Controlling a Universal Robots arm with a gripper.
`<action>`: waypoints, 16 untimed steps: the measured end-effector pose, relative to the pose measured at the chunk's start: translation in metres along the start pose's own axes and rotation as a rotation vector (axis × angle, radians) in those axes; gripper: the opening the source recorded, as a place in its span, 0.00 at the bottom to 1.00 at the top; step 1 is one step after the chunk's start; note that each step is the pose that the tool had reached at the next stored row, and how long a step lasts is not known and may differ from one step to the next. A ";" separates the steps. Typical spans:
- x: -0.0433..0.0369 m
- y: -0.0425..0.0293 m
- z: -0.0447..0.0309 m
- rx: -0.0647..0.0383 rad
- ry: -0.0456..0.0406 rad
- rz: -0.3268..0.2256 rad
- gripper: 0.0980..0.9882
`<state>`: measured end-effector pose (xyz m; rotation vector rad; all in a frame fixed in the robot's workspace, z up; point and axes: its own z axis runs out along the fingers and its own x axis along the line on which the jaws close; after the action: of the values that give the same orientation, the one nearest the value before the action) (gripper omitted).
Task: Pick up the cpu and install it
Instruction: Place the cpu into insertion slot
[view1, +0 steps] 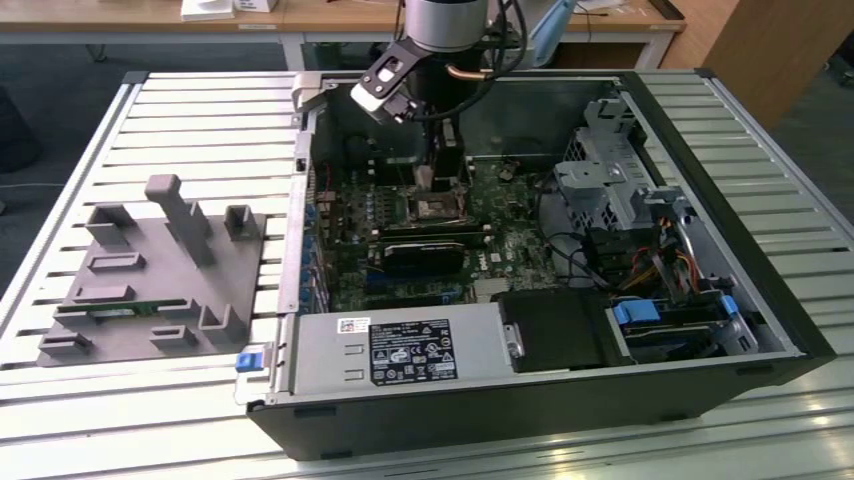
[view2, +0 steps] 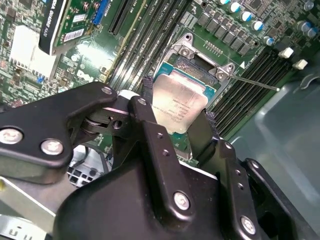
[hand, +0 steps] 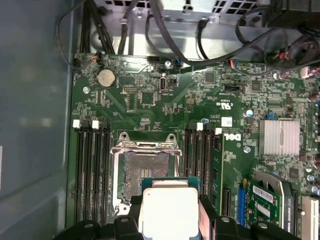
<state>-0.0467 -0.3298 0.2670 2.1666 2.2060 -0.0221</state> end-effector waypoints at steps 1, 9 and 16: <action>0.0002 0.0000 0.0008 0.000 0.0002 -0.005 0.48; 0.0012 -0.0002 0.0064 -0.002 0.0006 -0.028 0.48; 0.0027 -0.0003 0.0160 -0.003 0.0001 -0.037 0.48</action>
<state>-0.0467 -0.3278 0.2508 2.1238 2.2449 -0.0203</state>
